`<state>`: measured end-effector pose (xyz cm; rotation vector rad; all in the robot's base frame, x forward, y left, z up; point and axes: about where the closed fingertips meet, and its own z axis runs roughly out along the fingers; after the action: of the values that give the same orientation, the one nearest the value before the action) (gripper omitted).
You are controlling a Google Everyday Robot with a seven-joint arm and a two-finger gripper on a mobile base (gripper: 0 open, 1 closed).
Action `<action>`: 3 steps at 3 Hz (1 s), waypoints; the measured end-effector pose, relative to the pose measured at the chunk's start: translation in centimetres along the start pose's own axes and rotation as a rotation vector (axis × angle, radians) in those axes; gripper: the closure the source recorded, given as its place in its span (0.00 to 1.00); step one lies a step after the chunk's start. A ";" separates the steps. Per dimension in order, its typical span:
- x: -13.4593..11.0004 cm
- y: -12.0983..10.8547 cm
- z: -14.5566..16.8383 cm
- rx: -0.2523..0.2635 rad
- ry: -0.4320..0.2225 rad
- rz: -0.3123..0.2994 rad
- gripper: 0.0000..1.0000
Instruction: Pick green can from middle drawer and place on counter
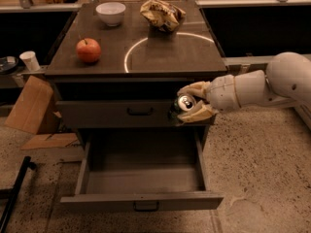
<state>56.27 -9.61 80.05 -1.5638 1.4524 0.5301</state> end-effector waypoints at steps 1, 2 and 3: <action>-5.0 -3.9 -2.6 0.054 0.042 0.021 1.00; -7.2 -6.7 -4.1 0.095 0.072 0.082 1.00; -7.4 -10.4 -4.5 0.156 0.083 0.167 1.00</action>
Offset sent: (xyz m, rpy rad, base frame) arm 0.0581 -0.0117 0.1424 -0.0303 0.0601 -0.2393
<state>63.27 -10.33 91.57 -1.3636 1.6570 0.4417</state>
